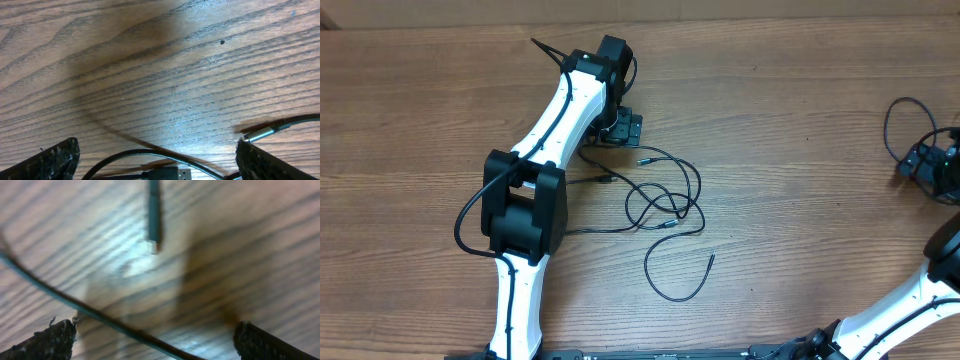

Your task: Untangle cables

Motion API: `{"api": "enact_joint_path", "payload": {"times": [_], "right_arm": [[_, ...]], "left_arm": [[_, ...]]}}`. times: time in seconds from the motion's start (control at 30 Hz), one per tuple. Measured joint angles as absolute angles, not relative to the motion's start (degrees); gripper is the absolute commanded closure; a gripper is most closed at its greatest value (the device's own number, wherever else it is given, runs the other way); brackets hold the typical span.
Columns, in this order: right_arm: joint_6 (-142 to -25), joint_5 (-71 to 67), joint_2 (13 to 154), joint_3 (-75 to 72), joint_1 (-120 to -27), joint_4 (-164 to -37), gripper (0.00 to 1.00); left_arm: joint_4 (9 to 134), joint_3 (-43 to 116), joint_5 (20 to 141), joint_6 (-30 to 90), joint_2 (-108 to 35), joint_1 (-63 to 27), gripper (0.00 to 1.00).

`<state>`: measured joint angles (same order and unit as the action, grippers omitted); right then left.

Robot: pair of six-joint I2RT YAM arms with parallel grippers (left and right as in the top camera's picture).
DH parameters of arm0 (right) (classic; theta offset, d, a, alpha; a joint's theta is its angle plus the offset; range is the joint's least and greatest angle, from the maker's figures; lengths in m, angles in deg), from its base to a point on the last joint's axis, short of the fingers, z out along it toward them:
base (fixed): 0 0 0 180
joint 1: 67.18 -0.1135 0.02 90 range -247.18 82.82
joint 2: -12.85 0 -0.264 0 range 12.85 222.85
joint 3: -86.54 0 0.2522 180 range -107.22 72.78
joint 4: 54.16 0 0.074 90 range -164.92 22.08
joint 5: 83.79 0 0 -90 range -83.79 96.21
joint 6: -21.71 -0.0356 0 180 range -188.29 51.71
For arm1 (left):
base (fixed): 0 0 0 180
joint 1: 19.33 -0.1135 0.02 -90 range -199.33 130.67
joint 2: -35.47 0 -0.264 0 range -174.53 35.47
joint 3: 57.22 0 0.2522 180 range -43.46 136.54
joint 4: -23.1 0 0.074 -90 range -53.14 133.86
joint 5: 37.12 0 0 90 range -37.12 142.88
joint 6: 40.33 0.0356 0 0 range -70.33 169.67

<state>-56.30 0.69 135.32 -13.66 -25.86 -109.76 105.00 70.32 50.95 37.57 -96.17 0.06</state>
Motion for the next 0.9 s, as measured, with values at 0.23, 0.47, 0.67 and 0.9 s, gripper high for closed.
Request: {"api": "enact_joint_path", "payload": {"times": [0.23, 0.47, 0.67, 0.9], "right_arm": [[-54.8, -10.7, 135.2, -14.2, -26.7, -111.3, 0.03], [-54.8, -26.0, 135.0, -14.4, -28.0, -115.7, 0.02], [-53.9, -29.6, 130.6, -14.4, -30.3, -120.5, 0.00], [-53.3, -30.0, 120.2, -14.7, -38.1, -124.7, 0.00]], "left_arm": [[105.0, 70.3, 50.9, 37.6, -96.2, 0.1, 0.00], [105.0, 70.3, 50.9, 37.6, -96.2, 0.1, 0.00], [105.0, 70.3, 50.9, 37.6, -96.2, 0.1, 0.00], [105.0, 70.3, 50.9, 37.6, -96.2, 0.1, 0.00]]}}
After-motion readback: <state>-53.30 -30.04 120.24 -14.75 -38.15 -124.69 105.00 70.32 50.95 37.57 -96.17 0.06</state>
